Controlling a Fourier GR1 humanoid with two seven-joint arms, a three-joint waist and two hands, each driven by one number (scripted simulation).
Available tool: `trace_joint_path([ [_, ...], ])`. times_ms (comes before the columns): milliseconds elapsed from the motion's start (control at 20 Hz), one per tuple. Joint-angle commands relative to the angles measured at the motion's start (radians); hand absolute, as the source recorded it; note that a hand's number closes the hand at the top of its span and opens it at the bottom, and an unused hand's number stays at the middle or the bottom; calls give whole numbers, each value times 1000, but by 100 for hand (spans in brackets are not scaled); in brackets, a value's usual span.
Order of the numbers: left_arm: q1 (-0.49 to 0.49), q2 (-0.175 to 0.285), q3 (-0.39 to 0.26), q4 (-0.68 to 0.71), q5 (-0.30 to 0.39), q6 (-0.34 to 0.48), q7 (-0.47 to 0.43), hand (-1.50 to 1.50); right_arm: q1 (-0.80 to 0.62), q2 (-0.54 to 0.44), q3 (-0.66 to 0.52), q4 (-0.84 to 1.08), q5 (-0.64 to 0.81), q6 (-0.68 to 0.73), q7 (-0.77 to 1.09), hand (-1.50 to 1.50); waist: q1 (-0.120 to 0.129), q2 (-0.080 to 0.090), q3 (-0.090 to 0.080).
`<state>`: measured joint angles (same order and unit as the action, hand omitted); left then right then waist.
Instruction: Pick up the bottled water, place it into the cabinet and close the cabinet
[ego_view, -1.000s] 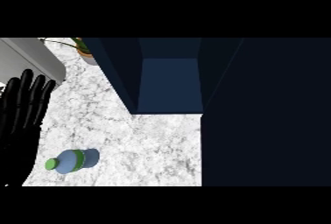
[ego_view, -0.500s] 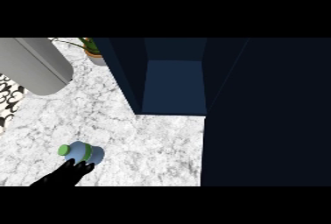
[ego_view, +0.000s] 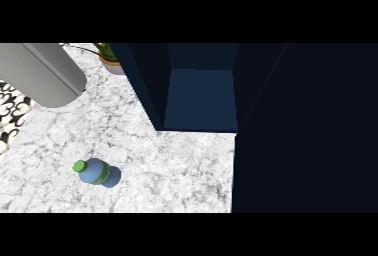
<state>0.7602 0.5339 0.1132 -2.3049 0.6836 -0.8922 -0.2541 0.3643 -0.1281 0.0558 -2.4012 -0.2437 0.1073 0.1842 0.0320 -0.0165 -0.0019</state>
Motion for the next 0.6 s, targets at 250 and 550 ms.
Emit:
trace_joint_path([
  [250, 190, 12, 194, -38, 118, -222, -119, -150, 71, -24, -46, -159, -111, 16, 78, -150, -9, 0, 1],
  [550, 234, -3, 283, -22, 162, -278, -121, -150, 138, -16, -73, -144, -115, 56, 14, -150, -14, -6, 2],
])
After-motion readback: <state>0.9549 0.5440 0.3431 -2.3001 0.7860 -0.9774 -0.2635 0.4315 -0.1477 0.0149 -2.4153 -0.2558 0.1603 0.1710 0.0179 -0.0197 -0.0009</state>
